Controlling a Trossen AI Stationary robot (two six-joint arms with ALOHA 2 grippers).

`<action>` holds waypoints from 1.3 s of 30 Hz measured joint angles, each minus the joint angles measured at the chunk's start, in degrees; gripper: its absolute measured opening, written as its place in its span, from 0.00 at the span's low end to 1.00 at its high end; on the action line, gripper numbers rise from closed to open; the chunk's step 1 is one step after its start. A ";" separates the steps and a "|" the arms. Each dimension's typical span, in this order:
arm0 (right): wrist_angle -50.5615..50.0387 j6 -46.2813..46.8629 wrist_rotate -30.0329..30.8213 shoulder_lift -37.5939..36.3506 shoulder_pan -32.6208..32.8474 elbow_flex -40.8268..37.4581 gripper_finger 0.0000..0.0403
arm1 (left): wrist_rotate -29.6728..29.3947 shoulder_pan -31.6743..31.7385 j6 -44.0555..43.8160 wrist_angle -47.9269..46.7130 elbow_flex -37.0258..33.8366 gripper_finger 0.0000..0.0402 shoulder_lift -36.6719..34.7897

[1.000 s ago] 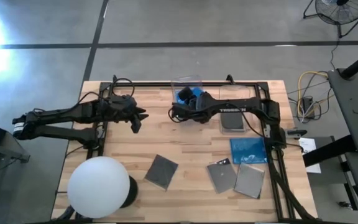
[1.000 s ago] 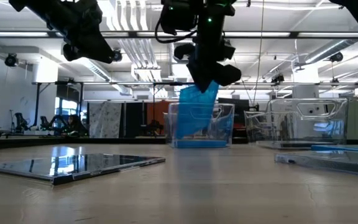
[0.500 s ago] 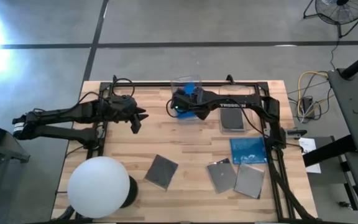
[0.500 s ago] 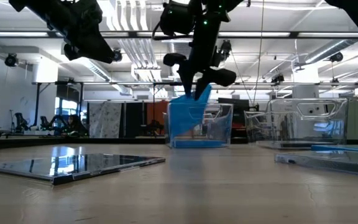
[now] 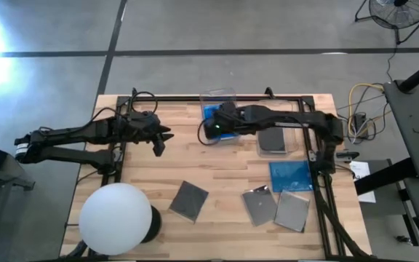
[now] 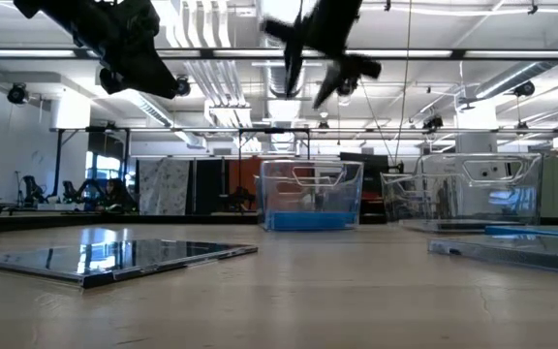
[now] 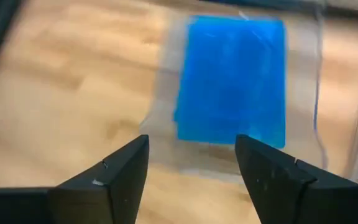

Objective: Pick & place jewel cases by type
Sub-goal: Adjust the right transparent bin

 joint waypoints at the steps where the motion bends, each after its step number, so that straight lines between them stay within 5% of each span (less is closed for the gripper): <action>1: -0.12 -3.16 -1.34 -1.17 1.00 0.03 0.59 | 0.85 0.02 -0.02 0.01 -0.27 0.29 0.04; 5: -5.91 -2.61 -14.95 -2.51 3.53 -0.56 0.58 | 8.61 0.17 -0.29 -0.01 -2.18 0.29 1.51; 11: -29.09 8.67 -21.78 -1.98 10.90 -3.68 0.55 | 16.58 0.17 -2.60 1.69 -4.89 0.29 6.04; 14: -29.99 11.48 -22.79 -1.93 16.08 -8.06 0.55 | 16.78 0.17 -2.97 3.02 -5.68 0.29 7.47; 17: -32.21 22.09 -17.49 -2.43 19.00 -11.97 0.55 | 16.76 0.17 -3.01 4.43 -5.69 0.29 8.52; 23: -32.26 54.04 6.52 -8.66 18.29 -16.44 0.55 | 16.77 0.17 -3.08 6.05 -4.93 0.29 8.94; 28: -20.98 36.32 5.46 -12.32 3.25 -23.11 0.54 | 16.77 0.17 -3.08 6.87 -3.79 0.29 8.96; 32: -6.22 20.28 -1.38 -15.21 -9.34 -27.72 0.54 | 16.78 0.17 -3.44 7.02 -3.21 0.29 8.98; 39: -0.92 12.99 -6.29 -16.01 -19.38 -31.45 0.54 | 16.74 0.11 -6.85 6.73 -3.43 0.29 8.92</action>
